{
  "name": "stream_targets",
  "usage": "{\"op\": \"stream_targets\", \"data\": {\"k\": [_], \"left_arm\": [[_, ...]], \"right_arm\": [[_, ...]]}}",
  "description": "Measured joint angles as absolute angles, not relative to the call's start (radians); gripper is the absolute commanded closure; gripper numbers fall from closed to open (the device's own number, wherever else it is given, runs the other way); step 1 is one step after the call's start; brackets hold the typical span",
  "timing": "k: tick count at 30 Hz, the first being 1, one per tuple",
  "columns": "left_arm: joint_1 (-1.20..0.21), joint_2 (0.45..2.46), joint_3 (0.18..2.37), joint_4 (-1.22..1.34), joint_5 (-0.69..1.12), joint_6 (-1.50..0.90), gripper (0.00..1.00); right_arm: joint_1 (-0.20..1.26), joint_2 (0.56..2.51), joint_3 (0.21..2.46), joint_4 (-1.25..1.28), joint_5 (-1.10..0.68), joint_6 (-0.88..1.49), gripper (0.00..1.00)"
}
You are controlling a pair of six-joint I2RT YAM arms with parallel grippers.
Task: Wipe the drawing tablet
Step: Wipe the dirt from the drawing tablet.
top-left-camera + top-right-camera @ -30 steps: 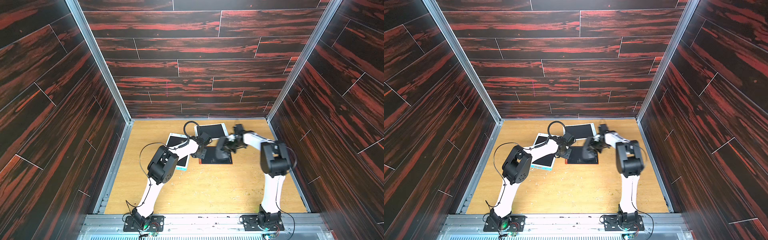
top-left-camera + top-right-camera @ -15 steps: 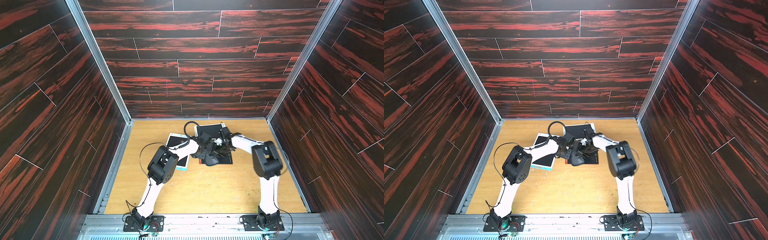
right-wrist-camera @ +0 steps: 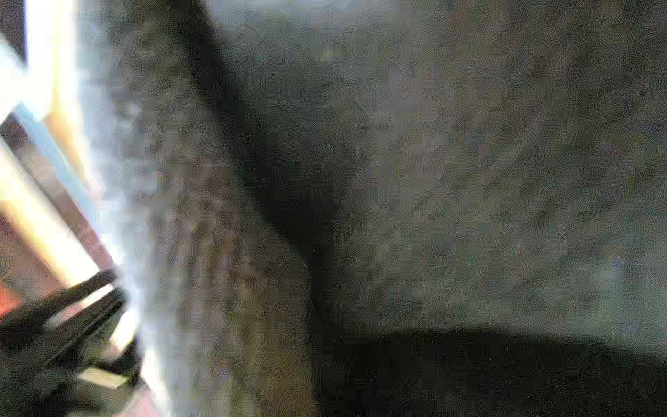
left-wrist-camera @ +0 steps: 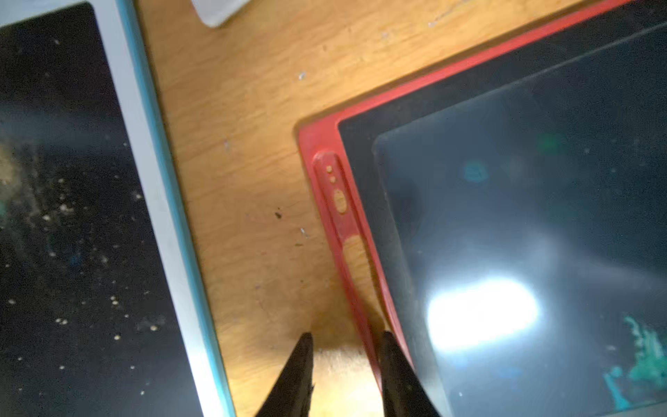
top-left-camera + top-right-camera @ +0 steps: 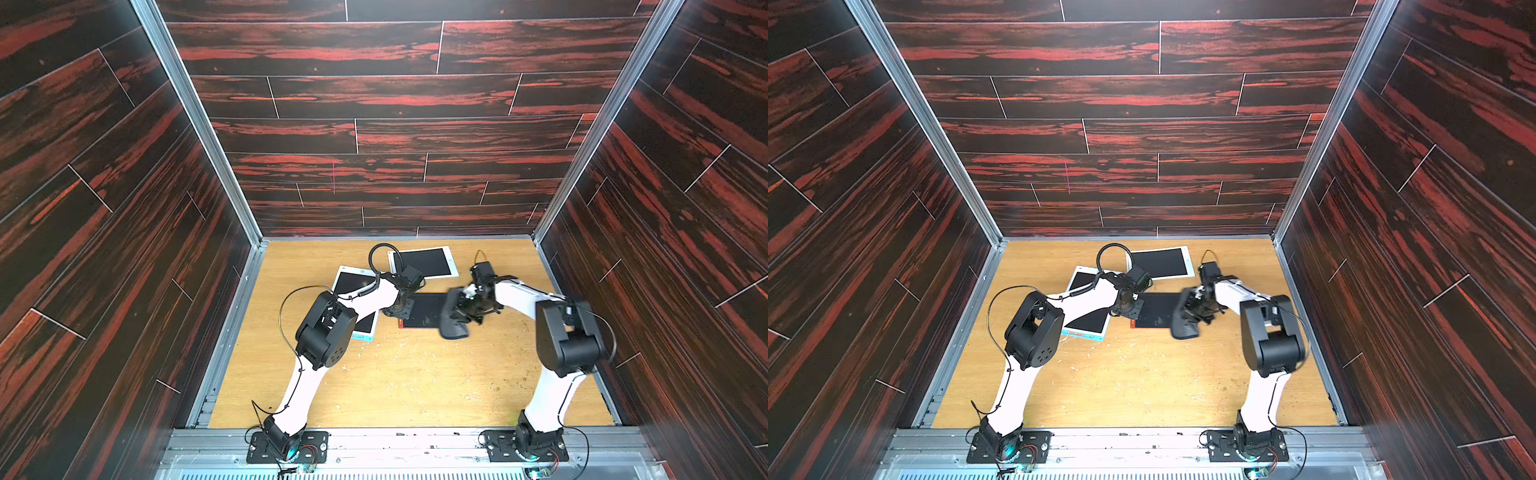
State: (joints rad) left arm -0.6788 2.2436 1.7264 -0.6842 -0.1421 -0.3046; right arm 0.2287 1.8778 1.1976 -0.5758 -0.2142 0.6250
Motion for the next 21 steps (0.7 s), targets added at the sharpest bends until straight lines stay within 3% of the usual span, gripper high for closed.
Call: {"op": "stream_targets", "data": {"k": [6, 12, 17, 21], "left_arm": [[-0.679, 2.244, 1.726, -0.685, -0.142, -0.303, 0.67], [-0.679, 2.244, 1.726, -0.687, -0.142, -0.306, 0.67], [-0.677, 2.243, 1.724, -0.686, -0.14, -0.306, 0.66], [-0.675, 2.243, 1.723, -0.684, -0.134, -0.308, 0.66]], "right_arm": [[0.389, 1.963, 1.326, -0.641, -0.119, 0.617, 1.0], [0.527, 2.087, 1.454, -0.57, -0.303, 0.646, 1.0], [0.448, 2.061, 1.385, -0.534, -0.389, 0.651, 1.0], [0.225, 1.935, 1.212, -0.51, -0.396, 0.667, 1.0]]}}
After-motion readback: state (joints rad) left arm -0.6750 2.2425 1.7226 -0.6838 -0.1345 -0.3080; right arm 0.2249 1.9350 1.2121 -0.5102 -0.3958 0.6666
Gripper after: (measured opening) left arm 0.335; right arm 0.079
